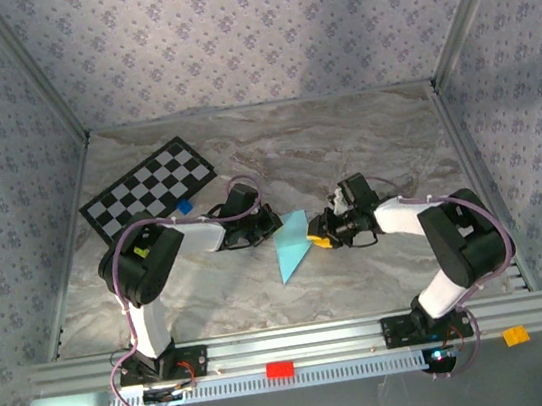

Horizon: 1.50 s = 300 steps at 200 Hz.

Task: Fold a paper plane with a square sheet of paper (pick it up from the middle)
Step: Fold the wing for the fifth time at the center of the table.

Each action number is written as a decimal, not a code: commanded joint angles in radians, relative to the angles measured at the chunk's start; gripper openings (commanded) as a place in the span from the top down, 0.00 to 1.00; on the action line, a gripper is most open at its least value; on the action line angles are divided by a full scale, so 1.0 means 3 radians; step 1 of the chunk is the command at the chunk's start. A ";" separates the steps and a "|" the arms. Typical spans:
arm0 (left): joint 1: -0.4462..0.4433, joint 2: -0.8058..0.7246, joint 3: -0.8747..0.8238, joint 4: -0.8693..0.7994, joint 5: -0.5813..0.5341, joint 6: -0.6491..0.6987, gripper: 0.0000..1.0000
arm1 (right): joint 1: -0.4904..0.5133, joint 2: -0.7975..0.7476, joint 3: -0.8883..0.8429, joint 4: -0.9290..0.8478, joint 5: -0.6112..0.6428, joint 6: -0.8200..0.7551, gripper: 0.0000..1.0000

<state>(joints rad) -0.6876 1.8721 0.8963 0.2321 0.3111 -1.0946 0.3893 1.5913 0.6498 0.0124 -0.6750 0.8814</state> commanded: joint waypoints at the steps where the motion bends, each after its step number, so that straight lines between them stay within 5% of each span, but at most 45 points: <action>1: -0.0025 0.0074 -0.0032 -0.0411 -0.0007 0.0080 0.95 | -0.0028 0.0088 0.0091 0.0064 -0.0101 -0.0044 0.68; 300: -0.0025 0.0025 0.0037 -0.0463 0.0033 0.0223 0.93 | -0.0188 0.0752 0.0544 0.0092 -0.0805 -0.0616 0.76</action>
<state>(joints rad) -0.6876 1.8721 0.9142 0.1902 0.3260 -1.0473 0.3431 1.7985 0.7921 0.0490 -0.8799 0.7162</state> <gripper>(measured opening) 0.066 0.239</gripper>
